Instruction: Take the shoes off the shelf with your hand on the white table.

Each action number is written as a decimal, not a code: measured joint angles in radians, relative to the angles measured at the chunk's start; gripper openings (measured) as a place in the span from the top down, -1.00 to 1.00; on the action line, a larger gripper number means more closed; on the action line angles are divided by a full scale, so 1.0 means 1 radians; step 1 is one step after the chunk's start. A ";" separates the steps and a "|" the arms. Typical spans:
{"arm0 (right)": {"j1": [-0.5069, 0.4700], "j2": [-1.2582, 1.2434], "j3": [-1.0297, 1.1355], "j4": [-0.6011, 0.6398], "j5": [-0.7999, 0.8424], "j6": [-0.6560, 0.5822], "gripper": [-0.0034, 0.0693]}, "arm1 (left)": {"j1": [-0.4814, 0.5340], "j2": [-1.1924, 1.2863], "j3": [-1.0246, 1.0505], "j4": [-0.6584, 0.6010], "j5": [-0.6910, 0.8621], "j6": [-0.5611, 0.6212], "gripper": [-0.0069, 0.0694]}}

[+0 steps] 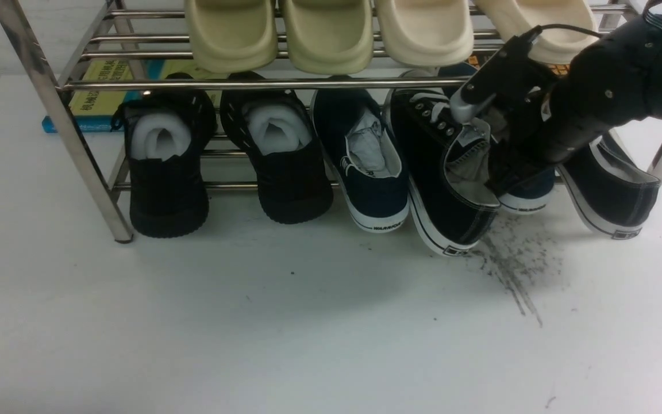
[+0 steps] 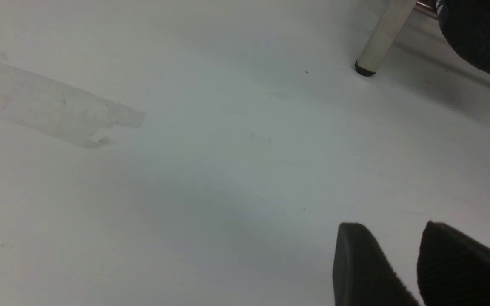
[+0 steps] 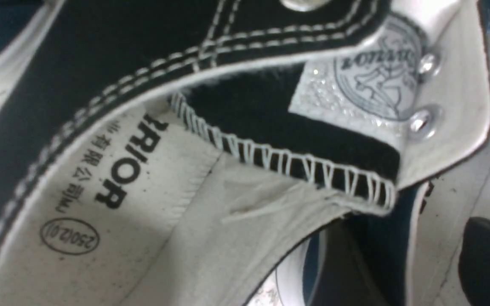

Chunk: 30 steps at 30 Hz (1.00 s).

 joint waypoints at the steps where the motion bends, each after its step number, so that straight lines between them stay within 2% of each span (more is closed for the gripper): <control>1: 0.000 0.006 -0.002 -0.001 -0.001 0.000 -0.14 | 0.000 0.000 0.000 0.000 0.000 0.000 0.19; 7: 0.003 0.011 -0.002 -0.001 0.004 0.000 0.15 | 0.000 0.000 0.000 0.000 0.000 0.000 0.19; 8: 0.005 0.011 -0.004 -0.004 0.018 0.000 0.36 | 0.000 0.000 0.000 0.000 0.000 0.000 0.19; 9: 0.005 0.012 -0.005 -0.004 0.021 0.000 0.39 | 0.000 0.000 0.000 0.000 0.000 0.000 0.19; 10: 0.007 0.013 -0.009 -0.006 0.033 0.000 0.57 | 0.000 0.000 0.000 0.000 0.000 0.000 0.19; 12: 0.007 0.021 -0.032 -0.004 0.071 0.000 0.80 | 0.000 0.000 0.000 0.000 0.000 0.000 0.19; 21: 0.005 0.039 -0.153 0.006 0.261 0.000 0.81 | 0.000 0.000 0.000 0.000 0.000 0.000 0.19; 30: 0.002 0.040 -0.292 0.092 0.458 0.000 0.81 | 0.000 0.000 0.000 0.000 0.000 0.000 0.19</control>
